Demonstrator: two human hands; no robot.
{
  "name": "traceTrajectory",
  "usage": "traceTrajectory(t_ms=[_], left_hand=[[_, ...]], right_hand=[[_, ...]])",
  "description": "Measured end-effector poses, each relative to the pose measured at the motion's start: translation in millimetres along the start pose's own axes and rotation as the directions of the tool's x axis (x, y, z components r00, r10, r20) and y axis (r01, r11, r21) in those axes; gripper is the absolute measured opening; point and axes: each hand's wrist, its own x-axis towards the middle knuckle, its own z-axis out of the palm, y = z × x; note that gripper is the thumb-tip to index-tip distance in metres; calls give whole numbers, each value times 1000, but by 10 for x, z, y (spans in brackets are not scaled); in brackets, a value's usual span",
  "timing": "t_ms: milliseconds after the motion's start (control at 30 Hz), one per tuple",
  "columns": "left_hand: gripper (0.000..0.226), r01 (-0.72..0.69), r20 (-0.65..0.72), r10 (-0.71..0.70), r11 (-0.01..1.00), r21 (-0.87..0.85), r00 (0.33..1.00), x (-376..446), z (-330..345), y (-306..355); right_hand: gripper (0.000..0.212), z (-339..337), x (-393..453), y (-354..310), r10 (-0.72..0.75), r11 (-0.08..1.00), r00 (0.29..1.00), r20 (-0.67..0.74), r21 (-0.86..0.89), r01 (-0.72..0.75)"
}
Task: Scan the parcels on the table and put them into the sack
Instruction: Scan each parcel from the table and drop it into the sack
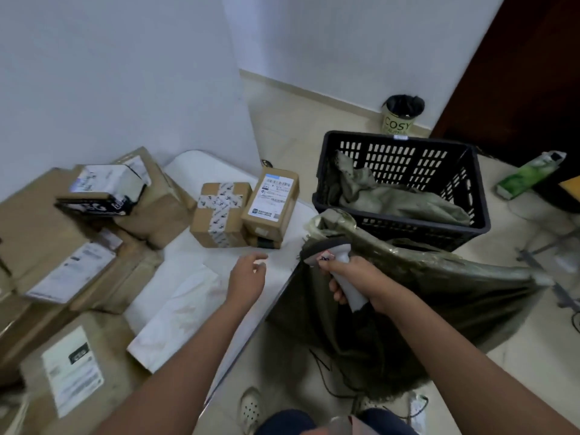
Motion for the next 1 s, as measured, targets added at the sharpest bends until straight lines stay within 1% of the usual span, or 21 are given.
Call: traceTrajectory(t_ms=[67, 100, 167, 233, 300, 367, 467, 567, 633, 700, 800, 900, 1000], left_hand=[[29, -105, -78, 114, 988, 111, 990, 160, -169, 38], [34, -123, -95, 139, 980, 159, 986, 247, -229, 81], [53, -96, -94, 121, 968, 232, 988, 411, -312, 202], [73, -84, -37, 98, 957, 278, 994, 582, -342, 335], [85, -85, 52, 71, 937, 338, 996, 749, -298, 421], [90, -79, 118, 32, 904, 420, 992, 876, -234, 490], [94, -82, 161, 4, 872, 482, 987, 997, -148, 583], [96, -71, 165, -7, 884, 463, 986, 1103, -76, 618], [88, -70, 183, -10, 903, 424, 983, 1128, -64, 636], [75, -75, 175, 7, 919, 387, 985, 1104, -118, 648], [64, -105, 128, 69, 946, 307, 989, 967, -316, 619], [61, -145, 97, 128, 971, 190, 987, 746, -567, 457], [58, -155, 13, 154, 984, 83, 988, 473, -811, 228]], right_hand=[[27, 181, 32, -162, -41, 999, 999, -24, -9, 41], [27, 254, 52, -231, -55, 998, 997, -50, -7, 55], [27, 368, 105, -340, -86, 996, 990, -112, 19, 89], [28, 435, 158, -414, -110, 991, 978, -177, 55, 122], [28, 457, 202, -466, -127, 985, 964, -232, 84, 150], [27, 449, 235, -510, -137, 980, 954, -269, 105, 170], [27, 427, 262, -553, -135, 975, 946, -294, 133, 180], [28, 401, 255, -539, -121, 977, 944, -308, 134, 168], [27, 386, 255, -506, -116, 979, 943, -310, 126, 162], [27, 385, 259, -482, -118, 979, 942, -316, 123, 164], [25, 414, 259, -494, -132, 974, 938, -321, 136, 183], [29, 500, 279, -520, -130, 976, 944, -304, 128, 175], [32, 652, 287, -540, -118, 981, 956, -269, 120, 154]])
